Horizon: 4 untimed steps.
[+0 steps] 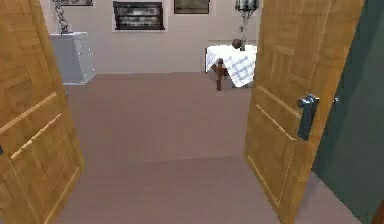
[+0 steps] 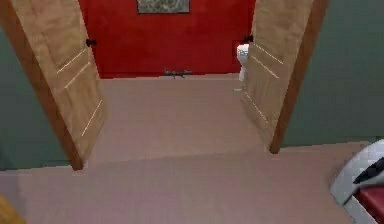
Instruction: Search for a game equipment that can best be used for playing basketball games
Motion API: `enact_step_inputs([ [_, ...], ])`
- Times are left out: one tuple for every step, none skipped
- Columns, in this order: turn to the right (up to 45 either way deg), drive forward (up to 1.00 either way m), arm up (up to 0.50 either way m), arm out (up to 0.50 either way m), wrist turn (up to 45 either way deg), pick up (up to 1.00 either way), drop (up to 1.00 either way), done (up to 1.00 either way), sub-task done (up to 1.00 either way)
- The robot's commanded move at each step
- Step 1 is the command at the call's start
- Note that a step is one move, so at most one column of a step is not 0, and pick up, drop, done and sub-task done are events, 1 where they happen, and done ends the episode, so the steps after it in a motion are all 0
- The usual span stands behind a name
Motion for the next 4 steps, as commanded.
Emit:
enact_step_inputs([
  [0.0, 1.0, 0.0, 0.0, 0.0, 0.0, 0.0, 0.0, 0.0],
  [0.0, 1.0, 0.0, 0.0, 0.0, 0.0, 0.0, 0.0, 0.0],
  [0.0, 1.0, 0.0, 0.0, 0.0, 0.0, 0.0, 0.0, 0.0],
  [0.0, 1.0, 0.0, 0.0, 0.0, 0.0, 0.0, 0.0, 0.0],
])
